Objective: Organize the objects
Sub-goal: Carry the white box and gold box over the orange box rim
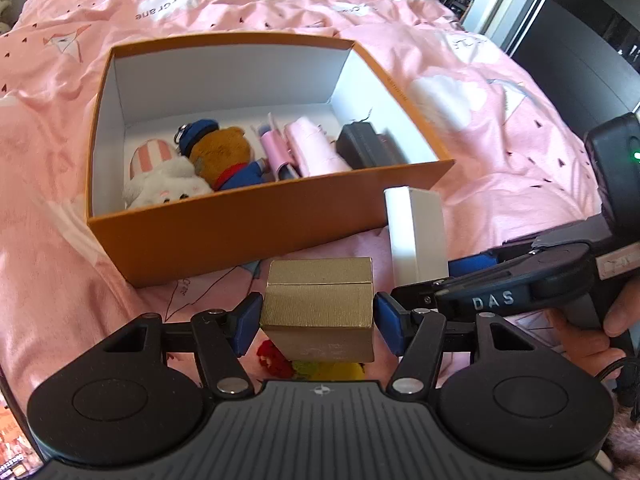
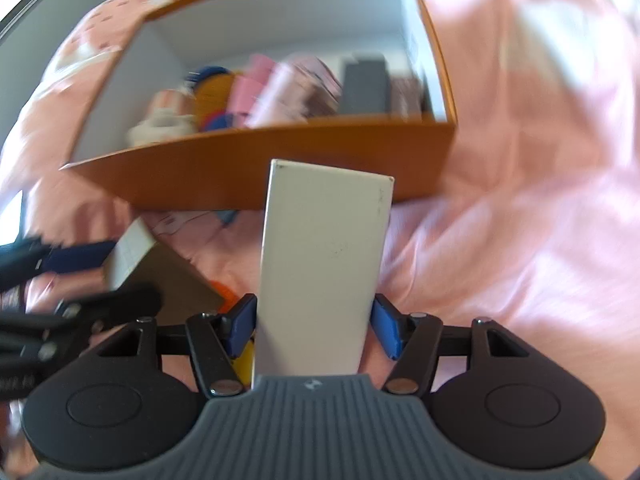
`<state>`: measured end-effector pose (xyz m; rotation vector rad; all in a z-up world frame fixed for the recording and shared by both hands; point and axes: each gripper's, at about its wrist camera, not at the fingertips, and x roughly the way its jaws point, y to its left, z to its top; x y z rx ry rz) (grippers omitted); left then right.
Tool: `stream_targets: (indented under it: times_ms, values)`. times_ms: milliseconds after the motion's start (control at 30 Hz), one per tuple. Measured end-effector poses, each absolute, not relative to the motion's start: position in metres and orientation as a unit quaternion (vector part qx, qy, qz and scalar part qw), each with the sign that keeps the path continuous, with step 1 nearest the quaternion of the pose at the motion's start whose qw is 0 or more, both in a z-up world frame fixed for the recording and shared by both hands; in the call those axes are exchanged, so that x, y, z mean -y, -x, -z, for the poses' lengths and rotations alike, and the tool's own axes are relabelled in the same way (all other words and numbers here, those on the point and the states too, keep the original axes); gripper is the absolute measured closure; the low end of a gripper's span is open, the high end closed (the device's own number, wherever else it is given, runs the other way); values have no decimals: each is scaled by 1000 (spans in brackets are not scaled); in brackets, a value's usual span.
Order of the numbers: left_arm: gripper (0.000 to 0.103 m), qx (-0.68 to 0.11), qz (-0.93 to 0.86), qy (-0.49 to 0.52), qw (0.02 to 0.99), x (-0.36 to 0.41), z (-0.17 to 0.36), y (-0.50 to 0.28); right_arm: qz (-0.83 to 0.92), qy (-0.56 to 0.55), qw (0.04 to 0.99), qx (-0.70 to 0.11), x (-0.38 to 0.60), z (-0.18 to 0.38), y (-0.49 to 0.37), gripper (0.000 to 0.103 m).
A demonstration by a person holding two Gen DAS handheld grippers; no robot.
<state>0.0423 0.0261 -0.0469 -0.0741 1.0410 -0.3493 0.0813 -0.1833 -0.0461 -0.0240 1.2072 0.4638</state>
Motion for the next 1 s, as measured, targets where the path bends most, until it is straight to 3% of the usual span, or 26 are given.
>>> stream_targets:
  times_ms: [467,633,1000]
  values:
    - [33,-425,166,-32,889,-31,-42,-86,-341,303,814,-359,139,-63,-106,40]
    - [33,-431,167,-28,886,-46,-42,-136,-411,452,746,-266,107,-53,-139,40]
    - [33,-453,122,-87,879,-61,-8,-201,-435,603,625,-239,73,14,-227,40]
